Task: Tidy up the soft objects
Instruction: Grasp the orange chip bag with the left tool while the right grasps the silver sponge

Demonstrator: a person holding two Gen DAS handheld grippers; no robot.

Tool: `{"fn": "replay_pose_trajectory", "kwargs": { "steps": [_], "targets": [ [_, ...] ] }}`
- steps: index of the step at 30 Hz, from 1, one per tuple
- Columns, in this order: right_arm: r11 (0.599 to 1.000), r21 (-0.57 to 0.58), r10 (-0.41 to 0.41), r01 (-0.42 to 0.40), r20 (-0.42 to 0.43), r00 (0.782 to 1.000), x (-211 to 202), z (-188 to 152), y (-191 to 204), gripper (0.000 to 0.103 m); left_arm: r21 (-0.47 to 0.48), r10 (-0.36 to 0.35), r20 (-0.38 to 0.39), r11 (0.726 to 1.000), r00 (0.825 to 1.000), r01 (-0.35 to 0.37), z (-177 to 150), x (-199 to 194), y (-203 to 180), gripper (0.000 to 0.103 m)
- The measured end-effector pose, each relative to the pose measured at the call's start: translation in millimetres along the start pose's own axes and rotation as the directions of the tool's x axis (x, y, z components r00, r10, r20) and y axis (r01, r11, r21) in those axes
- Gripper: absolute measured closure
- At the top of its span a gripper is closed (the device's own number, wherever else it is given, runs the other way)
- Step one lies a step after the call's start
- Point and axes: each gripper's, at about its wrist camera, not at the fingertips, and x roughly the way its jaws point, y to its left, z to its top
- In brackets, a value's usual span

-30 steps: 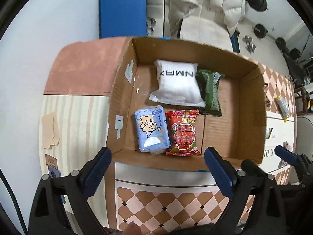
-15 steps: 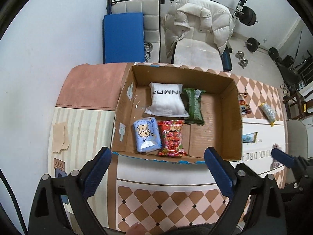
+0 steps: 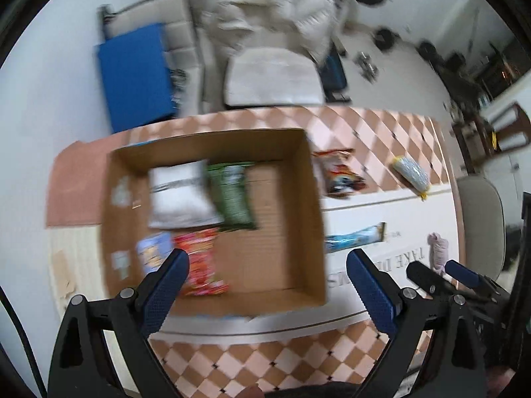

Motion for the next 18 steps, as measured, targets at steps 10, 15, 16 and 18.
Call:
{"fn": "replay_pose_trajectory", "kwargs": {
  "steps": [10, 15, 16, 18],
  "targets": [
    [0.954, -0.124, -0.281, 0.274, -0.045, 0.959, 56.4, 124.6, -115.3, 0.000, 0.059, 0.017, -0.234, 0.998, 0.972, -0.003, 94.2, 125.2, -98.3, 0.006],
    [0.901, -0.259, -0.372, 0.349, -0.048, 0.927, 94.0, 169.8, -126.5, 0.000, 0.063, 0.073, -0.325, 0.996, 0.943, -0.056, 114.7, 188.9, -119.6, 0.007],
    [0.893, -0.279, -0.379, 0.353, -0.045, 0.924, 101.0, 175.0, -124.2, 0.000, 0.065, 0.079, -0.339, 0.996, 0.937, -0.061, 116.7, 199.2, -122.5, 0.007],
    [0.870, -0.344, -0.391, 0.354, -0.043, 0.919, 121.3, 184.4, -120.3, 0.000, 0.072, 0.096, -0.364, 0.995, 0.926, -0.075, 117.4, 216.3, -124.7, 0.007]
  ]
}}
